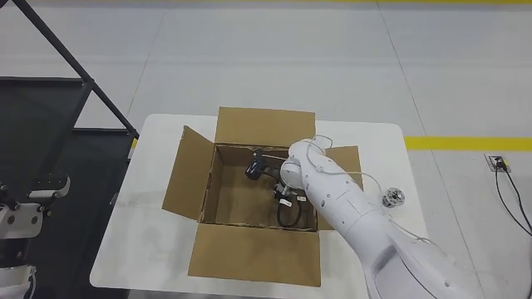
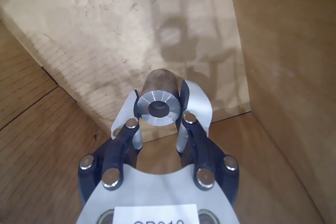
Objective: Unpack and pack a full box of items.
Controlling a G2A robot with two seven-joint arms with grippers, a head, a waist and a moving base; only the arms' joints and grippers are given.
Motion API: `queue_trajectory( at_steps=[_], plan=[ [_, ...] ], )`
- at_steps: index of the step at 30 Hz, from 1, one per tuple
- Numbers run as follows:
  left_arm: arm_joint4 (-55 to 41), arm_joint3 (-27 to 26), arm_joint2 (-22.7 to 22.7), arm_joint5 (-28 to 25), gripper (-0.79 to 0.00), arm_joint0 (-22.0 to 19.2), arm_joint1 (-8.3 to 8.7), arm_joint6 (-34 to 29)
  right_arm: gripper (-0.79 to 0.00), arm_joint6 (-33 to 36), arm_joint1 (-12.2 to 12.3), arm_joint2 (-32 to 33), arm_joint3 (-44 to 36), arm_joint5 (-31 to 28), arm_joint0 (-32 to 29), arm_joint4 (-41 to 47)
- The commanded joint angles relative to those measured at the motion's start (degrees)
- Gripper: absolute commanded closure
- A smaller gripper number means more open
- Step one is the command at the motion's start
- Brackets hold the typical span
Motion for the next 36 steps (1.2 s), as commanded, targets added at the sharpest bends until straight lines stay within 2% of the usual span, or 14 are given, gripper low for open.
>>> queue_trajectory(
  at_steps=[1, 5, 9, 14, 17, 20, 22, 24, 29, 31, 36],
  plan=[
    [0.0, 0.0, 0.0, 0.0, -0.785, 0.0, 0.0, 0.0, 0.0, -1.05, -0.2, 0.04, 0.55, -0.65, 0.59, -0.15],
    [0.0, 0.0, 0.0, 0.0, -0.785, 0.0, 0.0, 0.0, 0.0, -3.78, -0.09, 0.47, -0.22, -2.93, 2.04, -0.59],
    [0.0, 0.0, 0.0, 0.0, -0.785, 0.0, 0.0, 0.0, 0.0, -6.03, 1.17, 1.52, -3.77, -5.53, 2.98, -1.57],
    [0.0, 0.0, 0.0, 0.0, -0.785, 0.0, 0.0, 0.0, 0.0, -2.78, 4.5, 3.95, -17.57, -2.52, -0.25, -4.51],
    [0.0, 0.0, 0.0, 0.0, -0.785, 0.0, 0.0, 0.0, 0.0, 2.84, 8.14, 7.79, -33.36, 2.61, -6.65, -8.14],
    [0.0, 0.0, 0.0, 0.0, -0.785, 0.0, 0.0, 0.0, 0.0, 11.16, 12.44, 14.19, -54.47, 6.73, -17.18, -13.65],
    [0.0, 0.0, 0.0, 0.0, -0.785, 0.0, 0.0, 0.0, 0.0, 15.71, 14.76, 18.79, -67.12, 7.32, -24.75, -16.67],
    [0.0, 0.0, 0.0, 0.0, -0.785, 0.0, 0.0, 0.0, 0.0, 17.73, 16.31, 22.66, -75.89, 7.42, -30.69, -19.04],
    [0.0, 0.0, 0.0, 0.0, -0.785, 0.0, 0.0, 0.0, 0.0, 20.29, 18.18, 28.97, -89.25, 11.59, -39.32, -26.56],
    [0.0, 0.0, 0.0, 0.0, -0.785, 0.0, 0.0, 0.0, 0.0, 22.27, 18.79, 32.52, -93.77, 15.68, -42.75, -31.27],
    [0.0, 0.0, 0.0, 0.0, -0.785, 0.0, 0.0, 0.0, 0.0, 20.52, 20.16, 44.41, -100.93, 19.0, -52.56, -31.21]
  ],
)
